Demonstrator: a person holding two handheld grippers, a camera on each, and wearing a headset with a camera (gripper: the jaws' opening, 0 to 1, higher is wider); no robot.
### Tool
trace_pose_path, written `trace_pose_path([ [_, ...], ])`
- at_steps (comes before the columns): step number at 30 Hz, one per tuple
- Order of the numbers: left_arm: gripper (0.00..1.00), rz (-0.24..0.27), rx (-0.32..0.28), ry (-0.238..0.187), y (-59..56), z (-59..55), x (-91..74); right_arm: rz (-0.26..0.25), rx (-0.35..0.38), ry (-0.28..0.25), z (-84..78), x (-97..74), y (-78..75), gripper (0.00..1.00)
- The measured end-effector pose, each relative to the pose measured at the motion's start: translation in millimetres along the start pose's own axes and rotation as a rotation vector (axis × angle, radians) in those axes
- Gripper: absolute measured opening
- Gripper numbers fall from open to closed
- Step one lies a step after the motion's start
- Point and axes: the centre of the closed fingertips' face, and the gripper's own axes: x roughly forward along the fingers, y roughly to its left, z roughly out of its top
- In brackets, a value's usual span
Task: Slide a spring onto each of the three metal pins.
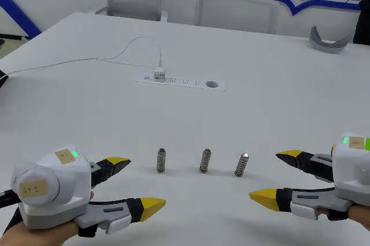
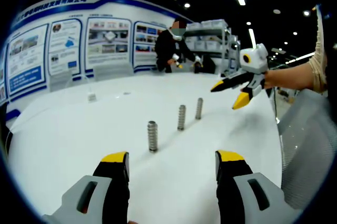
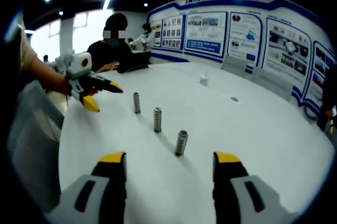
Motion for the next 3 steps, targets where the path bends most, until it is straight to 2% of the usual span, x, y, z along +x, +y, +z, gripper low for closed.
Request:
trace_pose_path([
  [3, 0.68, -0.001, 0.000, 0.000, -0.4, 0.2, 0.3, 0.000, 0.001, 0.001, -1.5, 0.6, 0.0, 0.68],
])
